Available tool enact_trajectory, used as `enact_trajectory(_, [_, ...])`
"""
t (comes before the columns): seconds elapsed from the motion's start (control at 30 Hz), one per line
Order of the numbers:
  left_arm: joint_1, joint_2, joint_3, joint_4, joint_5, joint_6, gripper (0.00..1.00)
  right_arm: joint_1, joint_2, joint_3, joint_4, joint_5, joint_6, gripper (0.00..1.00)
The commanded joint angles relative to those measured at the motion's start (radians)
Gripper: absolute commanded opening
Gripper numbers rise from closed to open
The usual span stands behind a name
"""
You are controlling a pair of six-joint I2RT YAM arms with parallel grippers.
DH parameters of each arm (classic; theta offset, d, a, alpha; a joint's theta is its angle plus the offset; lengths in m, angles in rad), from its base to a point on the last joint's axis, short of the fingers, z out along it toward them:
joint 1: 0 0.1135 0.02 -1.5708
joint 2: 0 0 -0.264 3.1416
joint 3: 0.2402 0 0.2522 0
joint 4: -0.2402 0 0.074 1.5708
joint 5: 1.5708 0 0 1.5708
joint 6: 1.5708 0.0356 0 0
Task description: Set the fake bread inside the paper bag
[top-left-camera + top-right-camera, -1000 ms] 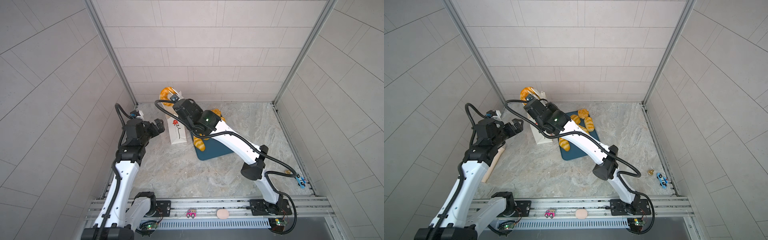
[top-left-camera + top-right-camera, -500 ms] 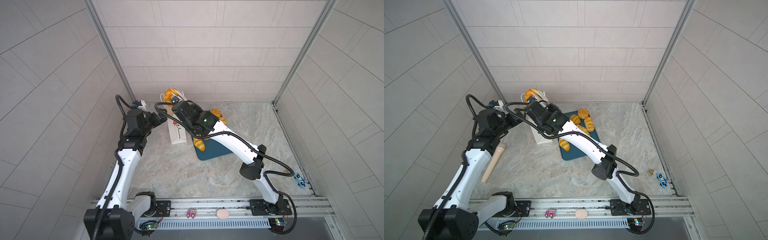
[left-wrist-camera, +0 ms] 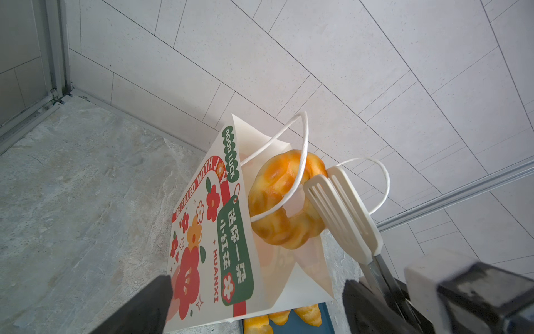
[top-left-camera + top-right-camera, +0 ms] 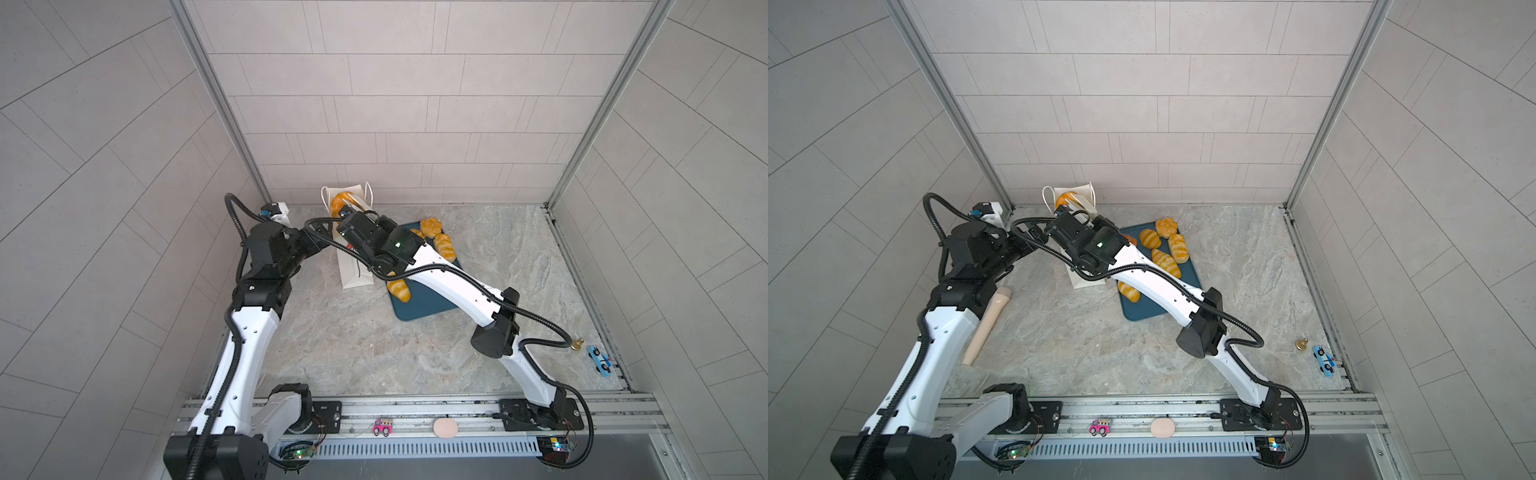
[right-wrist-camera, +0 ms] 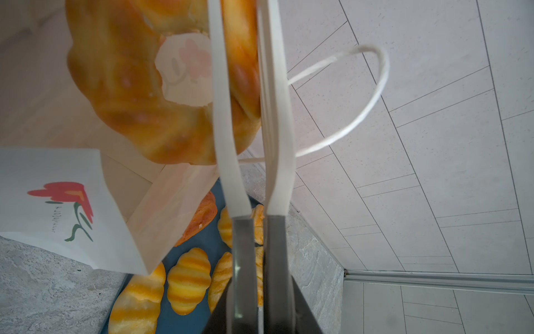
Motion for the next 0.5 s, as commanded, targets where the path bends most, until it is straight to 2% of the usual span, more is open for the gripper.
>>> enact_trajectory(0.0, [0.006, -0.018, -0.020, -0.007, -0.004, -0.004, 0.99, 0.007, 0.013, 0.041, 0.002, 0.032, -0.007, 0.28])
enact_trajectory(0.1, [0.006, -0.026, -0.027, -0.014, -0.011, 0.002, 0.99, 0.017, 0.022, 0.042, 0.003, 0.032, -0.024, 0.34])
enact_trajectory(0.23, [0.006, -0.038, -0.030, -0.037, -0.026, 0.016, 0.99, 0.022, 0.020, 0.052, -0.012, 0.033, -0.022, 0.48])
enact_trajectory(0.47, [0.006, -0.050, -0.043, -0.039, -0.027, 0.013, 1.00, 0.045, -0.003, 0.065, -0.014, 0.051, -0.025, 0.54])
